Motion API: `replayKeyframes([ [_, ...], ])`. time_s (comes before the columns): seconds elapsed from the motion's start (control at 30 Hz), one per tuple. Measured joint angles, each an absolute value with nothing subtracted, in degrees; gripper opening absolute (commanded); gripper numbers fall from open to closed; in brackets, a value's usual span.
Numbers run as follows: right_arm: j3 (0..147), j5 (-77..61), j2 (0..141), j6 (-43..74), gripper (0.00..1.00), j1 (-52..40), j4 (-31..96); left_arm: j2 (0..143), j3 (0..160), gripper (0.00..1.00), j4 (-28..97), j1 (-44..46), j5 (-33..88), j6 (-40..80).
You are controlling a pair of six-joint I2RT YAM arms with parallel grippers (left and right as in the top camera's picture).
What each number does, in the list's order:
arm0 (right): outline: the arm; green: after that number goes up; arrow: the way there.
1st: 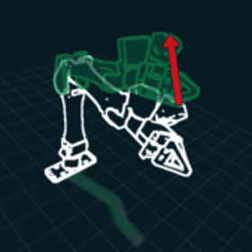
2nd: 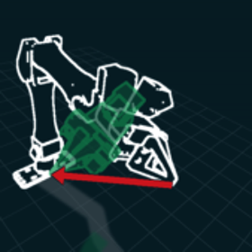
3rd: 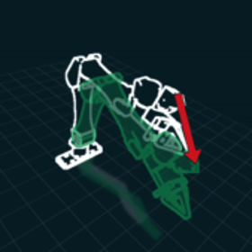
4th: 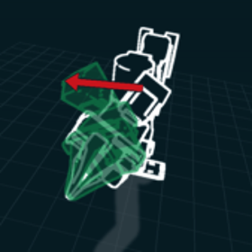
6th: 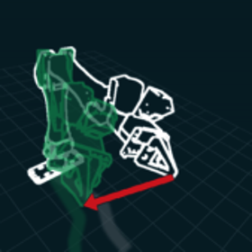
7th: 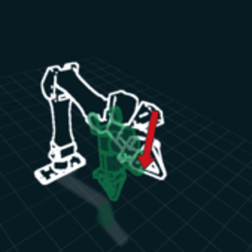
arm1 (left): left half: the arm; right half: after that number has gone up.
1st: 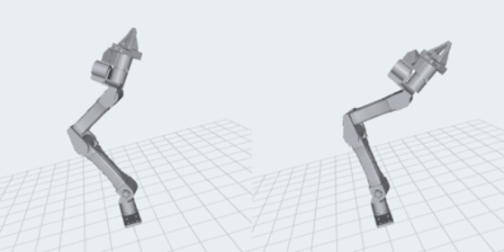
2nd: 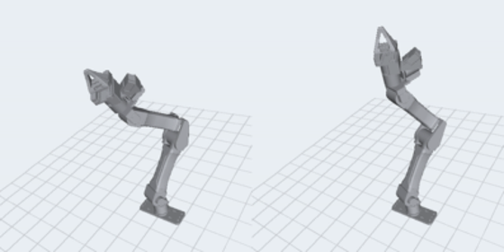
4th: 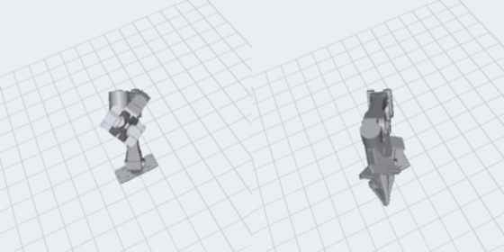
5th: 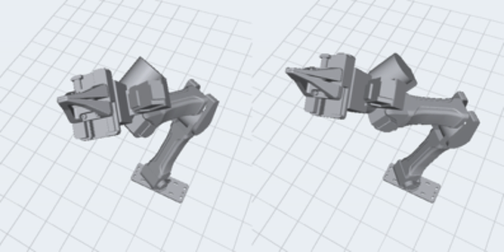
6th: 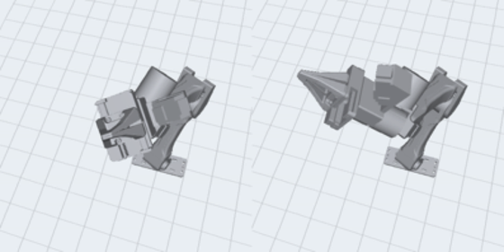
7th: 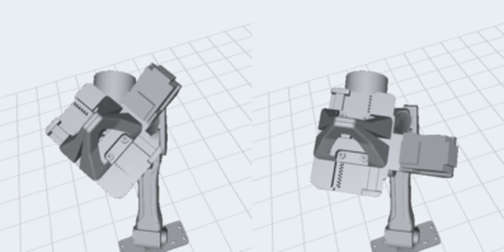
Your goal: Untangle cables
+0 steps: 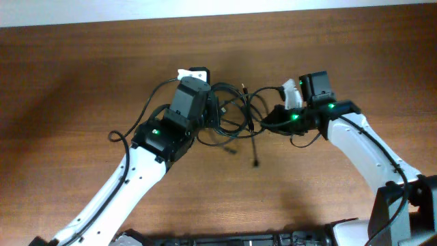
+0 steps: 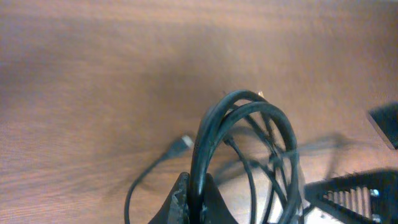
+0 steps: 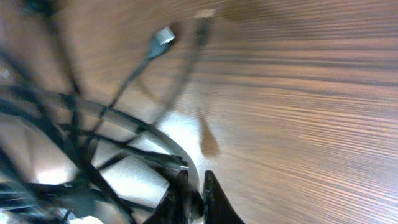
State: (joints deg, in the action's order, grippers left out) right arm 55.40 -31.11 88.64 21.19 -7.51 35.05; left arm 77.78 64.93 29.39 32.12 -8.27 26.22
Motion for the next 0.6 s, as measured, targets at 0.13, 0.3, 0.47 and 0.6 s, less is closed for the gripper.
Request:
replayKeyframes([
  [0.13,55.3,-28.3,88.7,27.4,0.04,-2.9,38.0,73.8,64.9,0.0,29.1,32.1,-10.6,28.2],
  [0.3,54.6,-15.4,88.9,30.2,0.4,3.1,42.9,73.1,64.9,0.0,28.9,30.9,-17.2,31.1],
  [0.47,54.3,-11.6,89.3,28.7,0.49,4.7,42.8,71.8,65.1,0.0,29.3,29.5,-20.7,29.1],
  [0.6,54.2,-26.8,89.3,17.1,0.66,4.6,39.6,71.8,65.1,0.0,28.4,29.5,-13.6,24.1],
])
